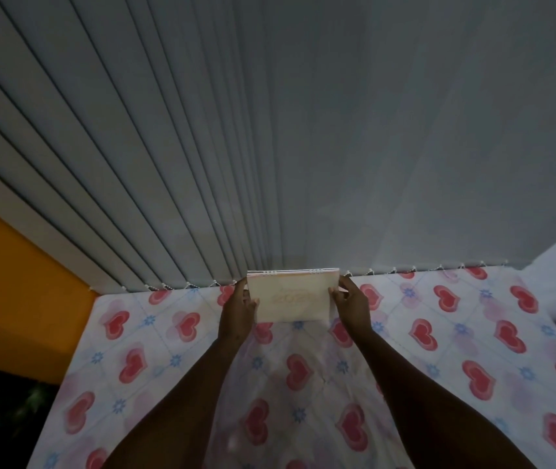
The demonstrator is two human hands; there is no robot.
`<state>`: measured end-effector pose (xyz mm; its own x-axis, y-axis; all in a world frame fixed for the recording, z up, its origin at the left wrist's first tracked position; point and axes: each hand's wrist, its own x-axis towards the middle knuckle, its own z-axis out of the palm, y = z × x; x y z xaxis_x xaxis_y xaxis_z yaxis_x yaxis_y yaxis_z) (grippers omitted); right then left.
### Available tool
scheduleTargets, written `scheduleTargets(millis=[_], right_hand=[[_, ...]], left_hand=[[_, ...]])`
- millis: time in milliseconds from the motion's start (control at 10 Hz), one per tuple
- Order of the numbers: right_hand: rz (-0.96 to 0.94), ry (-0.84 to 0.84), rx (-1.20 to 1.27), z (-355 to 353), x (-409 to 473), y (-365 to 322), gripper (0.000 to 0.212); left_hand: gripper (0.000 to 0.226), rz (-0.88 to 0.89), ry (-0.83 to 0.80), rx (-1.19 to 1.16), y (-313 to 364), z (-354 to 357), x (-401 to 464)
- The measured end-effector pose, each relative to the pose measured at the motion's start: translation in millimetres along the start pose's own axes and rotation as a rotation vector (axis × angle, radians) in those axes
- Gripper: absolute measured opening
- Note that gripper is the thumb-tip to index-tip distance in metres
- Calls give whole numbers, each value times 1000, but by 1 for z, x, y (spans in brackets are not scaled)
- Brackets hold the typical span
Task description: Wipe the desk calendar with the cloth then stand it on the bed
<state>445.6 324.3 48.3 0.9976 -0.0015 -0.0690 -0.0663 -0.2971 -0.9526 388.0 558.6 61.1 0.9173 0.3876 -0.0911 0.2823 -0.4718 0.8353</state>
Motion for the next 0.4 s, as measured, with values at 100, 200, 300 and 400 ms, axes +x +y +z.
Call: scheduleTargets(millis=[100,200,300,400], right_hand=[[-11,32,-24,2,-5,-2,27],[12,85,-139,5,-14,-3,32],[-24,134,-225,4,-22,-7,34],[-80,191,-256,2,-24,-23,35]], left_hand=[[41,30,-9,-16,0,1,-6],[40,8,-1,29,0,0,-20],[40,42,37,131,1,-7,-28],[43,145,53,180,11,-14,-29]])
